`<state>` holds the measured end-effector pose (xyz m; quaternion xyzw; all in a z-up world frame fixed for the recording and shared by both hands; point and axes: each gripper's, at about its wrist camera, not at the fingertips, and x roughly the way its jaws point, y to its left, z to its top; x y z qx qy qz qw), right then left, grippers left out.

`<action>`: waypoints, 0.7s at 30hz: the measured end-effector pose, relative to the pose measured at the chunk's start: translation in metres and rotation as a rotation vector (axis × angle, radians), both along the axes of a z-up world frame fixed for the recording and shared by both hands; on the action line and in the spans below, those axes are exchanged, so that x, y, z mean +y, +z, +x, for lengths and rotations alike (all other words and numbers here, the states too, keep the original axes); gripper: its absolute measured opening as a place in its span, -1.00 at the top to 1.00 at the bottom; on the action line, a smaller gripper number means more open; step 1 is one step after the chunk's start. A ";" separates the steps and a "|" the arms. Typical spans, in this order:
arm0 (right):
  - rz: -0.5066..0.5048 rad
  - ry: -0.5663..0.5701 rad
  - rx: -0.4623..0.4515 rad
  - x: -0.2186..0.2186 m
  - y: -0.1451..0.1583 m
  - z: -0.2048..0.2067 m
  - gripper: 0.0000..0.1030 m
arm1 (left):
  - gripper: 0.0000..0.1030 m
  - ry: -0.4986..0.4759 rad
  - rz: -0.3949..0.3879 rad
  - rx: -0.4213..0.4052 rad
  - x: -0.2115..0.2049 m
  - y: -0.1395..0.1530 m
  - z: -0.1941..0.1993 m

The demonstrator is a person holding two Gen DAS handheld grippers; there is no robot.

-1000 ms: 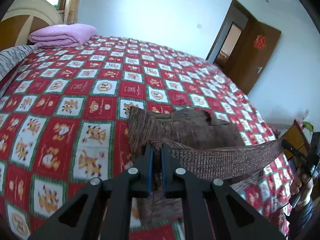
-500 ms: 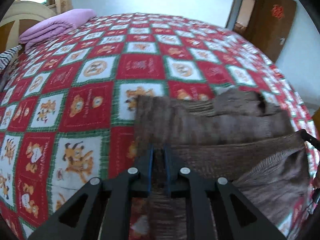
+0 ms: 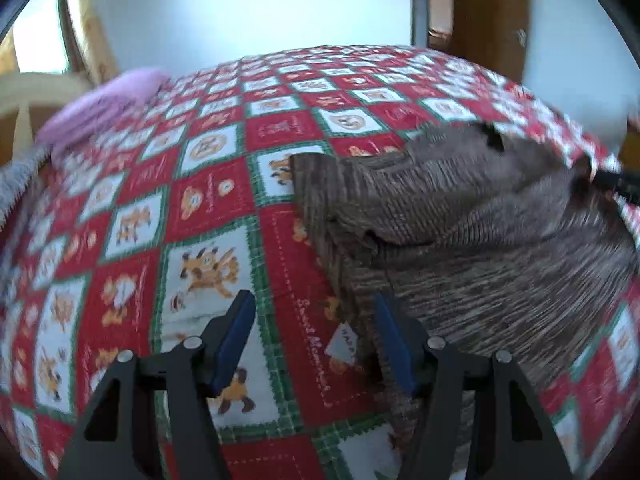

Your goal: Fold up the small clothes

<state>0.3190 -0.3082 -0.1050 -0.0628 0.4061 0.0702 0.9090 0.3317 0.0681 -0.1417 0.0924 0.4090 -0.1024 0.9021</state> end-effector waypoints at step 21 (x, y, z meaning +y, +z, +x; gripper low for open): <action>0.022 -0.053 -0.021 -0.034 0.005 0.010 -0.09 | -0.42 0.075 -0.016 -0.041 0.008 0.020 0.058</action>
